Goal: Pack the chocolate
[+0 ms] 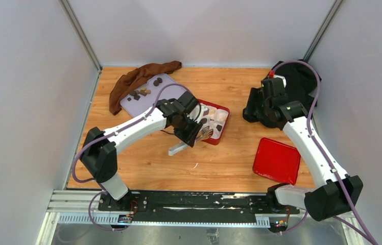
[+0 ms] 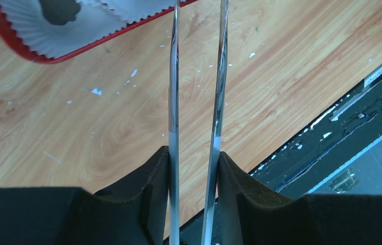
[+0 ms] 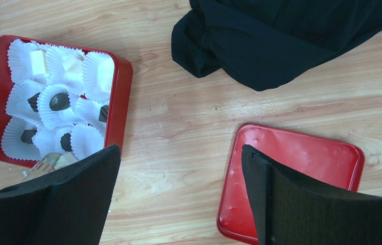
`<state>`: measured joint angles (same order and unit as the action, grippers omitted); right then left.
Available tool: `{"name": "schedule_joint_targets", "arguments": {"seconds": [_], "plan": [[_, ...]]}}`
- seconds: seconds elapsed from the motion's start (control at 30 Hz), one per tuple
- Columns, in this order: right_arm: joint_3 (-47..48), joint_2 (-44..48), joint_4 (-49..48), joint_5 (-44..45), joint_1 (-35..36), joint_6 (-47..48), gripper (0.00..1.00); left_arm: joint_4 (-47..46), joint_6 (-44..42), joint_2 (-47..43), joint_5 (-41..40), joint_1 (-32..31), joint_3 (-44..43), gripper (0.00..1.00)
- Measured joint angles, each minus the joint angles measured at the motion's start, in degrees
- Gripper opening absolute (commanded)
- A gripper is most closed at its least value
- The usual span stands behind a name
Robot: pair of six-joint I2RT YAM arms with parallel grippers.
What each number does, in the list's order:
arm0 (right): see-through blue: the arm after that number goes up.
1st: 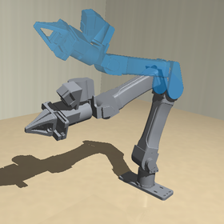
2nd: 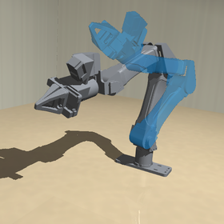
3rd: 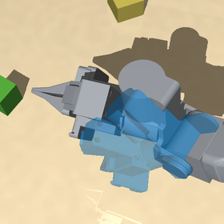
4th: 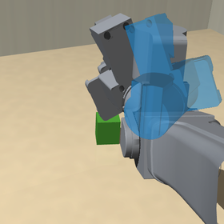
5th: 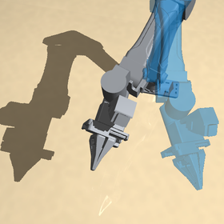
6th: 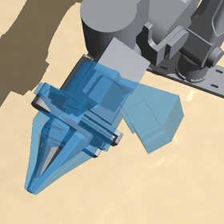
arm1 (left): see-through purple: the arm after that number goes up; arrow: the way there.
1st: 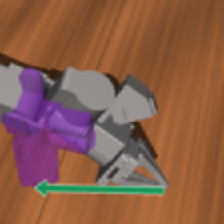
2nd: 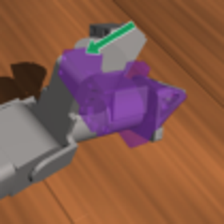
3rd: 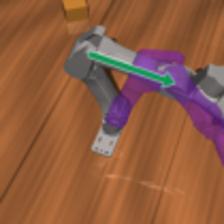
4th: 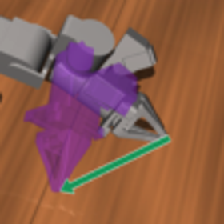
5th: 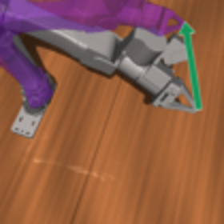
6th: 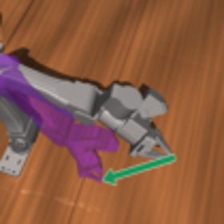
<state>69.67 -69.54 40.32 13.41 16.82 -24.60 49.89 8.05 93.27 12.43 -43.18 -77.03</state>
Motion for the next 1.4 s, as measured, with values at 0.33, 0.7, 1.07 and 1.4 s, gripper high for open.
{"name": "schedule_joint_targets", "arguments": {"seconds": [0.33, 0.7, 1.07, 1.4], "plan": [[0.0, 0.4, 0.0, 0.2, 0.0, -0.1, 0.92, 0.0, 0.0, 2.7, 0.7, -1.0, -2.4, 0.0], [0.0, 0.4, 0.0, 0.2, 0.0, -0.1, 0.92, 0.0, 0.0, 6.6, 2.0, -1.0, -5.1, 0.21], [0.0, 0.4, 0.0, 0.2, 0.0, 0.0, 0.92, 0.0, 0.0, 6.6, 2.2, -1.0, -5.6, 0.35], [0.0, 0.4, 0.0, 0.2, 0.0, 0.0, 0.92, 0.0, 0.1, 6.6, 2.2, -1.0, -5.6, 0.43]]}}
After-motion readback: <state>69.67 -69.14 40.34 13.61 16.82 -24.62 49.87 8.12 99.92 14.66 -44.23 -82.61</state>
